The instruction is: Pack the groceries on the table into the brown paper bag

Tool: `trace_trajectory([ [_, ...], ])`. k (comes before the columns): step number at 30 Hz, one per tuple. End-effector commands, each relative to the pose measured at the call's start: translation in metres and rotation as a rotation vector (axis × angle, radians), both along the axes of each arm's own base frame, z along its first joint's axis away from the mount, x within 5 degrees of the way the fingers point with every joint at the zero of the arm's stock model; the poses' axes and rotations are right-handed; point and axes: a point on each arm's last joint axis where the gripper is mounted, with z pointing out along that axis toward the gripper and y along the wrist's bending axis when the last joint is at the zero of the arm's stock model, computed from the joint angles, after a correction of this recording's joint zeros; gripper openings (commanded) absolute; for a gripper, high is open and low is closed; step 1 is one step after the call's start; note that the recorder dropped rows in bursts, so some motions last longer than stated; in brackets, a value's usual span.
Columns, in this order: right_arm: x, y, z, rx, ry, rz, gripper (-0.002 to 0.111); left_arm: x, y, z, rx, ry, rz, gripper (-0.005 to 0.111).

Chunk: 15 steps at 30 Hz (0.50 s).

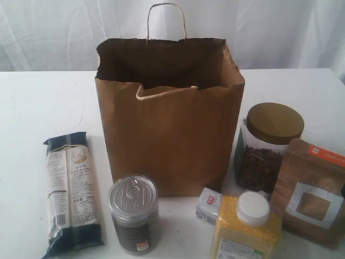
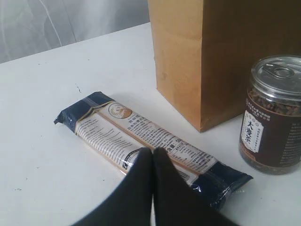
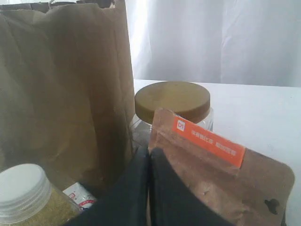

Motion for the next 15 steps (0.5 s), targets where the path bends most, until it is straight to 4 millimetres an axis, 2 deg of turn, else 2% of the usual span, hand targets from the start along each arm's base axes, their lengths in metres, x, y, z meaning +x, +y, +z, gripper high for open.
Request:
trace_trajectory([
  [1,0.000,0.000,0.000,-0.007,-0.012,-0.005,0.000,0.000,0.000,-0.001,-0.010,0.001,0.007,0.000],
  [6,0.000,0.000,0.007,0.041,-0.080,-0.006,0.000,0.000,0.000,-0.001,-0.010,0.001,0.007,0.000],
  [7,0.000,0.000,0.011,0.095,-0.101,-0.007,0.000,0.000,0.000,-0.001,-0.010,0.001,0.007,0.000],
  [8,0.000,-0.001,0.016,0.277,-0.090,-0.008,0.000,0.000,0.000,-0.001,-0.010,0.001,0.007,0.000],
  [10,0.000,-0.001,0.016,0.457,-0.032,-0.009,0.000,0.000,0.000,-0.001,-0.010,0.001,0.007,0.000],
  [15,0.000,-0.002,0.022,0.627,-0.038,0.003,0.000,0.000,0.000,-0.001,-0.010,0.001,0.007,0.000],
])
